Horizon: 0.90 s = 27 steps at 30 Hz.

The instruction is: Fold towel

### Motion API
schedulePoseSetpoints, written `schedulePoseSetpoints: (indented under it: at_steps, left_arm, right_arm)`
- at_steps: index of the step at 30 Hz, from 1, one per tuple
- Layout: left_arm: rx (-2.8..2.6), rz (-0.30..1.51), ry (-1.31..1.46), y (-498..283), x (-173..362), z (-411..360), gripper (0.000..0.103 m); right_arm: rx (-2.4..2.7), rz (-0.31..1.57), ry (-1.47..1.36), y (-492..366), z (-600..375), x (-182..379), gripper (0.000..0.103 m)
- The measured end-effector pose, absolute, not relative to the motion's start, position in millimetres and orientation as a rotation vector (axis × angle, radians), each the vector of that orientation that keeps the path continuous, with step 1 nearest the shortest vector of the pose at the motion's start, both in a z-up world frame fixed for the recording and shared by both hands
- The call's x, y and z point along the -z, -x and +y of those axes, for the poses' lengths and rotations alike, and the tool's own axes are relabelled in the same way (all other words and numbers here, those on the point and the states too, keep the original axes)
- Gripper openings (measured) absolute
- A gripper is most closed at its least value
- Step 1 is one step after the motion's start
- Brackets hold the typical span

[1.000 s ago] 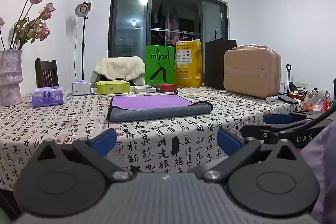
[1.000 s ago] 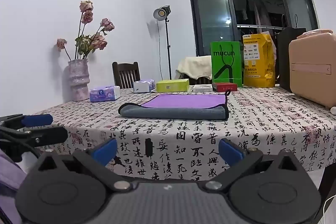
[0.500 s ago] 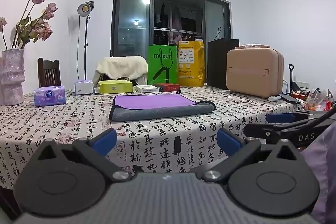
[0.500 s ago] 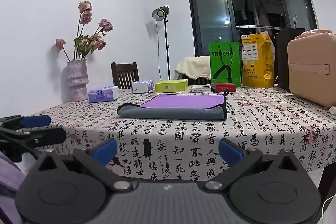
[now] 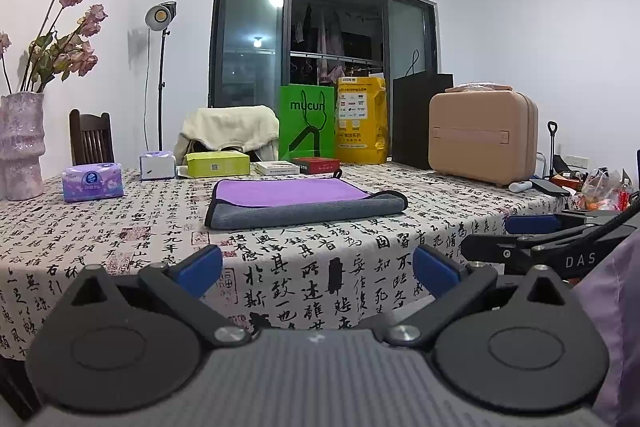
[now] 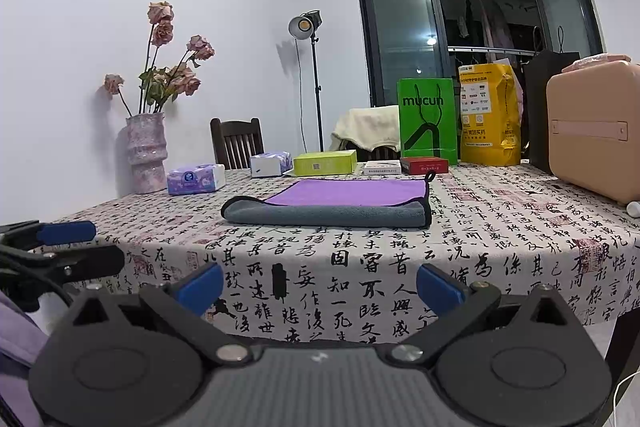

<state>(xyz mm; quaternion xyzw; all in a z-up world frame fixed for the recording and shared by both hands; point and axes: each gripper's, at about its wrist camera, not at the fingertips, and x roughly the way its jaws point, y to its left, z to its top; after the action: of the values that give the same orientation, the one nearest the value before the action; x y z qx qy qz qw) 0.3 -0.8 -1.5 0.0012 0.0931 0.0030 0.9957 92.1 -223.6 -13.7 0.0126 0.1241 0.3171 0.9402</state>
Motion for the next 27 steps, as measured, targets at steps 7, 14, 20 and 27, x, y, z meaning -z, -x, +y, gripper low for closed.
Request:
schedulePoseSetpoints:
  at_steps: [7,14,20,27]
  left_arm:
    - [-0.006,0.187,-0.001,-0.3,1.8,-0.8,0.103]
    - [-0.006,0.186,-0.001,-0.2,1.9,-1.1,0.103]
    - [-0.006,0.187,-0.001,-0.3,1.7,-1.2,0.103]
    - [-0.007,0.187,-0.002,-0.2,1.8,-1.0,0.103]
  right_arm:
    - [-0.645,0.254,-0.025,-92.6,-222.2,14.4,0.103]
    - [-0.645,0.255,-0.025,-92.5,-222.4,14.3,0.103]
    - [-0.645,0.254,-0.025,-92.5,-222.8,14.3,0.103]
    - [-0.640,0.253,-0.025,-93.8,-223.4,15.5,0.103]
